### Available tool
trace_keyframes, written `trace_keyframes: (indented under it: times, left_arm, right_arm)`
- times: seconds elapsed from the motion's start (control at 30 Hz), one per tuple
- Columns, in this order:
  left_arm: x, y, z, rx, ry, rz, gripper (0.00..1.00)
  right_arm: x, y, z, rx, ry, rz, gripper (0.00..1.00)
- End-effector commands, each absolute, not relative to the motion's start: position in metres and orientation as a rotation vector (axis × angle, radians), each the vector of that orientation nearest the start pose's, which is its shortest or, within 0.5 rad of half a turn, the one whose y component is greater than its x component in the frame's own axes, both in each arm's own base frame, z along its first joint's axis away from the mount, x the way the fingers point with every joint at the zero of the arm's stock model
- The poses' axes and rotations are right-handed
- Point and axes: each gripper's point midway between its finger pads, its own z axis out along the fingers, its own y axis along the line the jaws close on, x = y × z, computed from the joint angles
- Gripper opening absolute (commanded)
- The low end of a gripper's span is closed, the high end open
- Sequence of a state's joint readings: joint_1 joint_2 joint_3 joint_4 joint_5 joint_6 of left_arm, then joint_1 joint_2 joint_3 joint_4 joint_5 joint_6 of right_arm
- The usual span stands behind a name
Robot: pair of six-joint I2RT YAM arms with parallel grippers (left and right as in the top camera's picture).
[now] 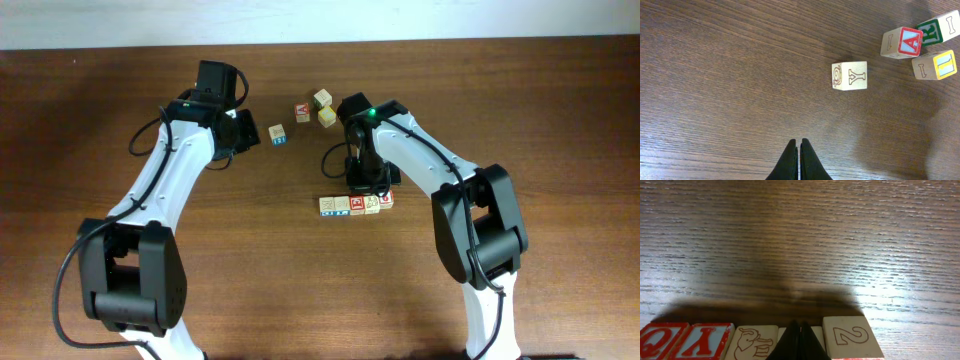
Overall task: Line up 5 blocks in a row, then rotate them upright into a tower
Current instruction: 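Raise the right gripper slightly above the row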
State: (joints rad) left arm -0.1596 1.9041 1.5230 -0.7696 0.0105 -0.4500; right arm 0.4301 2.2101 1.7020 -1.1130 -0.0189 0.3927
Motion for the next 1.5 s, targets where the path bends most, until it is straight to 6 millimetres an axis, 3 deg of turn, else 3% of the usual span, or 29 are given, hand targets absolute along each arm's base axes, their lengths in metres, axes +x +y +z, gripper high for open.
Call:
trace_keyframes:
  times: [0.0, 0.13, 0.33, 0.43, 0.83, 1.47]
  left_arm:
    - [0.455, -0.074, 0.102, -0.405, 2.703, -0.179, 0.03]
    - [0.455, -0.074, 0.102, -0.405, 2.703, -0.179, 0.03]
    - [0.454, -0.074, 0.102, -0.406, 2.707, -0.177, 0.03]
    - [0.454, -0.074, 0.102, -0.406, 2.706, -0.177, 0.03]
    - [0.454, -0.074, 0.102, -0.406, 2.706, -0.177, 0.03]
    - [0.454, -0.074, 0.102, -0.406, 2.706, -0.177, 0.03]
  right_arm:
    - [0.372, 0.179, 0.017, -0.062, 3.172, 0.02, 0.04]
    - [0.389, 0.178, 0.02, -0.038, 3.116, 0.052, 0.05]
    - [0.416, 0.15, 0.044, 0.087, 3.061, 0.077, 0.05]
    - [0.411, 0.139, 0.04, 0.119, 3.095, 0.056, 0.05]
    - [0.386, 0.142, 0.017, 0.082, 3.163, 0.016, 0.04]
    - [0.377, 0.143, 0.016, 0.082, 3.2, 0.021, 0.04]
